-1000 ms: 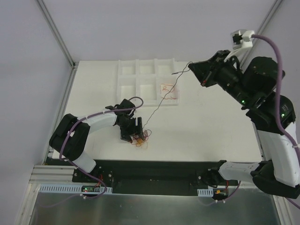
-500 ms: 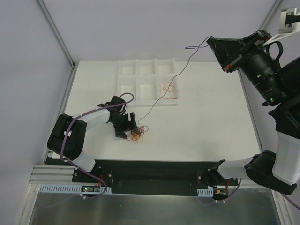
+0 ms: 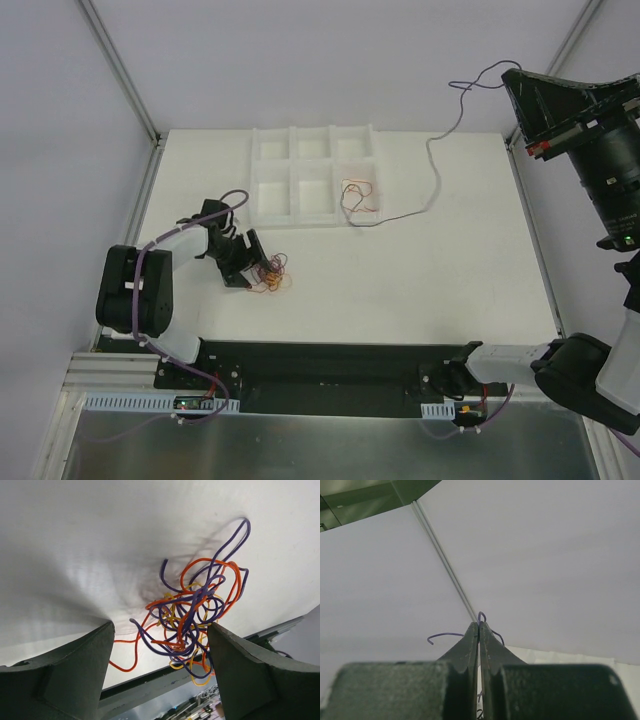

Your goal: Untangle the cables

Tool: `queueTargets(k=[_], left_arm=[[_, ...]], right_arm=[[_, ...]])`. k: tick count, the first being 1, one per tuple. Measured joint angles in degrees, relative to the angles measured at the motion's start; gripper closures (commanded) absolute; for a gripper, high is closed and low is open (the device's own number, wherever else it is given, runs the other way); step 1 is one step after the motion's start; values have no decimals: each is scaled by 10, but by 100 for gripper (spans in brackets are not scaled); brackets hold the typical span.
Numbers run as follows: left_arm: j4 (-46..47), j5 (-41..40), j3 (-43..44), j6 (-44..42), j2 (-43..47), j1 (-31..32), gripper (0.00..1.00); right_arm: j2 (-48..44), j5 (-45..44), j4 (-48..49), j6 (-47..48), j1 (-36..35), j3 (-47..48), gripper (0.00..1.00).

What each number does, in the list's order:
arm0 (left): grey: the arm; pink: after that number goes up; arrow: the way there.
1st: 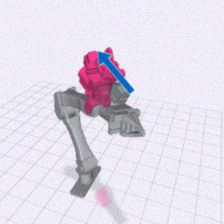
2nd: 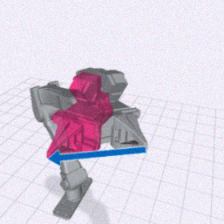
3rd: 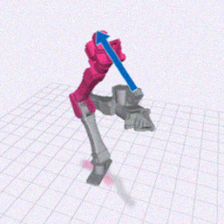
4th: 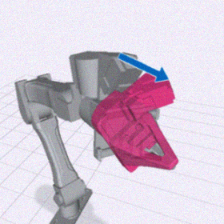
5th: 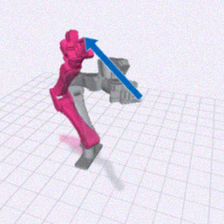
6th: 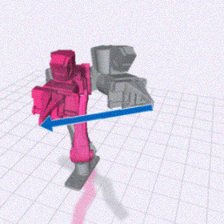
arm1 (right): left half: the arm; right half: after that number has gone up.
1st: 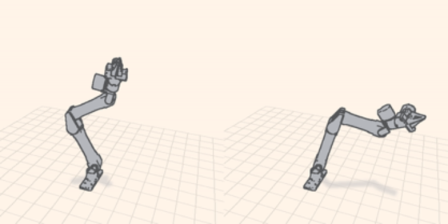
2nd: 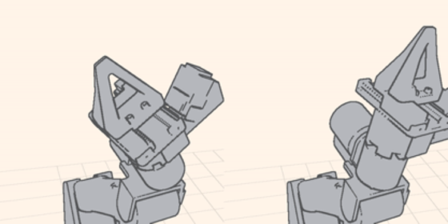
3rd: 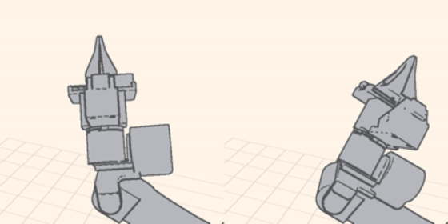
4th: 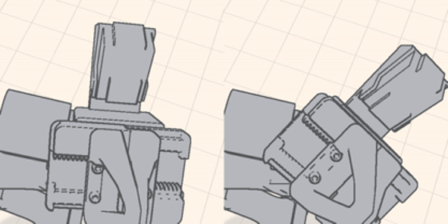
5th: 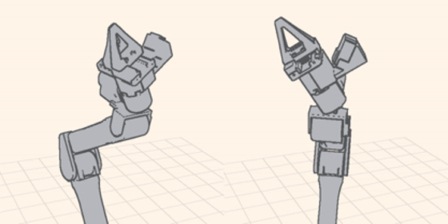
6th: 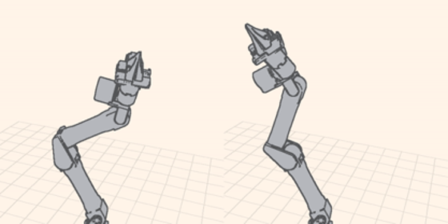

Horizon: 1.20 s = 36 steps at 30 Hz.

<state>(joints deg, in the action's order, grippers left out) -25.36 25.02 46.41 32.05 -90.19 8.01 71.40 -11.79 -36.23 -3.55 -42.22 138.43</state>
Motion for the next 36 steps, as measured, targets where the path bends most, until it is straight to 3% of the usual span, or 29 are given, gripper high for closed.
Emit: queueTargets(k=[8, 15, 23, 28, 36], left_arm=[[-33, -22, 17, -28, 0, -90, 23], [-71, -89, 33, -49, 57, -101, 21], [-97, -85, 66, -52, 166, -101, 20], [-105, -53, 61, -44, 187, -98, 20], [-113, -10, 10, -32, 254, -71, 18]], right_arm=[[-9, -15, 8, 12, 0, -11, 100], [-48, -8, -2, -9, 0, -144, 100], [-40, 11, -25, -20, 0, -213, 100], [6, 11, 6, -18, 0, -186, 100], [155, 7, 55, -5, 0, -46, 99]])
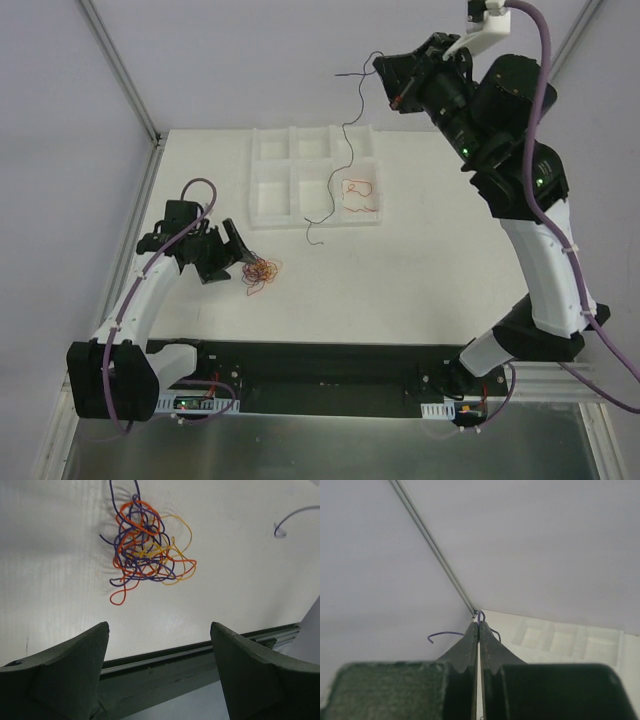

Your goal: Untangle the cables

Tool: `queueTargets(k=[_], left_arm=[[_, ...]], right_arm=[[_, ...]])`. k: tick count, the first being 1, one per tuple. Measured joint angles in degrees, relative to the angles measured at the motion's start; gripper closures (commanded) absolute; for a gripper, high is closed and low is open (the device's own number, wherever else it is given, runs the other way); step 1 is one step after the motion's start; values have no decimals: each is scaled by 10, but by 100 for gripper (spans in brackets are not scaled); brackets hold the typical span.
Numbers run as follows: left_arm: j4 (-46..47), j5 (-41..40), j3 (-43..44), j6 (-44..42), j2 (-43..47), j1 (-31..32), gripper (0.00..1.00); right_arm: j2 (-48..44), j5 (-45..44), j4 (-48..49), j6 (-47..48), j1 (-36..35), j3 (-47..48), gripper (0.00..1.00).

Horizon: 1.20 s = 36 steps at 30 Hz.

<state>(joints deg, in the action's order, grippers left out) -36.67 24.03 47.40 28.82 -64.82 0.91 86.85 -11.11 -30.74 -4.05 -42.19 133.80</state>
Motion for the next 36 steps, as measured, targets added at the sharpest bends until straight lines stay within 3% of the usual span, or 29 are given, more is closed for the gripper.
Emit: queueTargets(k=[6, 15, 29, 36], left_arm=[[1, 11, -38, 32, 54, 39, 18], [4, 22, -40, 24, 54, 56, 17], [-18, 32, 21, -107, -83, 114, 14], [-31, 35, 21, -135, -82, 114, 14]], right_arm=[[85, 0, 43, 6, 11, 68, 100], [150, 1, 100, -37, 55, 104, 100], [183, -16, 160, -73, 55, 120, 99], [208, -20, 197, -89, 55, 138, 100]])
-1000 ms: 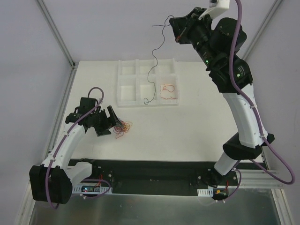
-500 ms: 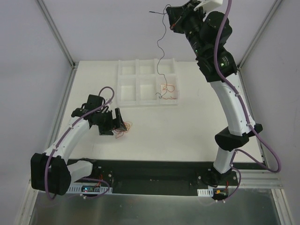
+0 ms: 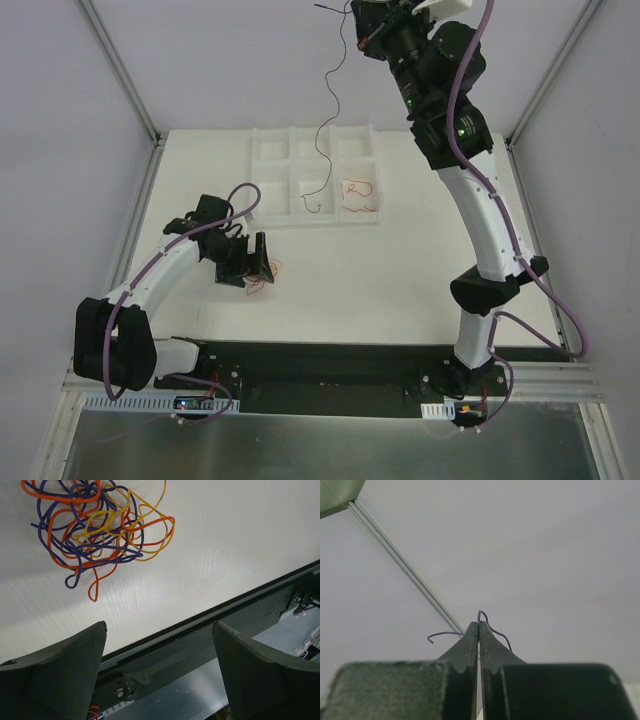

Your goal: Untangle the cables

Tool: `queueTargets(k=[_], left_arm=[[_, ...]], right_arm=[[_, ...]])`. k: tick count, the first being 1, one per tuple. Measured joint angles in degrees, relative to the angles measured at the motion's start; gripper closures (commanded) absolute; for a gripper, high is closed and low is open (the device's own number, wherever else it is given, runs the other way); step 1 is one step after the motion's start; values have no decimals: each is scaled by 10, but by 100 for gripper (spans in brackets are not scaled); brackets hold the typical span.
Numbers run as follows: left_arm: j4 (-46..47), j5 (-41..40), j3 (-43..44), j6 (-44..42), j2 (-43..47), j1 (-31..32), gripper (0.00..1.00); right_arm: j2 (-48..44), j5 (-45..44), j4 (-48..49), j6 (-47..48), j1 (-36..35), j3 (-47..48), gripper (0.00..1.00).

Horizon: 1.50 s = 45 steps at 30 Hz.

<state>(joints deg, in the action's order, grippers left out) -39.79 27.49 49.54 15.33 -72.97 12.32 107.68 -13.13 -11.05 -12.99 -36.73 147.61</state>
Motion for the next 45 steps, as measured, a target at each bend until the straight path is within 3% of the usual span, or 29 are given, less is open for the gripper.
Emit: queueTargets(k=[21, 34, 45], left_arm=[[-28, 9, 18, -50, 0, 0, 14], [-38, 1, 29, -65, 0, 0, 13], [-42, -9, 31, -74, -2, 0, 13]], right_arm=[[105, -40, 2, 16, 6, -11, 99], [64, 23, -96, 31, -21, -280, 100], [69, 90, -133, 9, -17, -321, 100]])
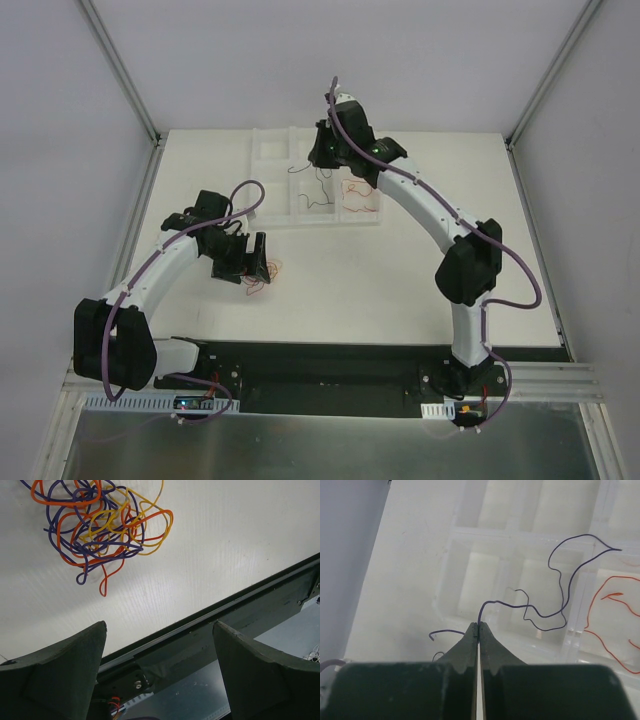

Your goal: Untangle the cables

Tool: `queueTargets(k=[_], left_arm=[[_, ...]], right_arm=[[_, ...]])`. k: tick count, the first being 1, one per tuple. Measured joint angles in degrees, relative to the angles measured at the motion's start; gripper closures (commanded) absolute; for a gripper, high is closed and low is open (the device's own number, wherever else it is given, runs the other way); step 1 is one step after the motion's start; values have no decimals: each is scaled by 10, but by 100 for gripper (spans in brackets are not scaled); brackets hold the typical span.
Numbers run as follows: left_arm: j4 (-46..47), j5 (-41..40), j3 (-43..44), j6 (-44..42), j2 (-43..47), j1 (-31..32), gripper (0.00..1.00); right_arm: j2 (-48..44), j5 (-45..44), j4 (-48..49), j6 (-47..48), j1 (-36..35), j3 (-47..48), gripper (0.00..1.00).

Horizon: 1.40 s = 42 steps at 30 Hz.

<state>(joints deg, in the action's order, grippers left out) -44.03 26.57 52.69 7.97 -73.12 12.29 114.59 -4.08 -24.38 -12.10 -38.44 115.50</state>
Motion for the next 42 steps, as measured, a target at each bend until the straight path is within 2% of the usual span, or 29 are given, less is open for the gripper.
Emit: queueTargets(k=[5, 11, 15, 22, 30, 36, 42], left_arm=[[0, 0, 0, -1, -3, 0, 13], [0, -1, 0, -1, -8, 0, 13], [0, -1, 0, -1, -8, 0, 13], [0, -1, 0, -1, -8, 0, 14], [0, -1, 0, -1, -8, 0, 14], [0, -1, 0, -2, -8, 0, 14], [0, -1, 1, -2, -8, -4, 14]], right_arm=[[20, 76, 0, -28, -5, 5, 99], [26, 130, 7, -54, -50, 1, 99], [22, 153, 23, -66, -67, -34, 99], [15, 128, 24, -73, -29, -101, 99], [15, 33, 1, -38, 47, -65, 99], [7, -13, -7, -7, 50, -23, 99], [10, 10, -3, -23, 42, -34, 99]])
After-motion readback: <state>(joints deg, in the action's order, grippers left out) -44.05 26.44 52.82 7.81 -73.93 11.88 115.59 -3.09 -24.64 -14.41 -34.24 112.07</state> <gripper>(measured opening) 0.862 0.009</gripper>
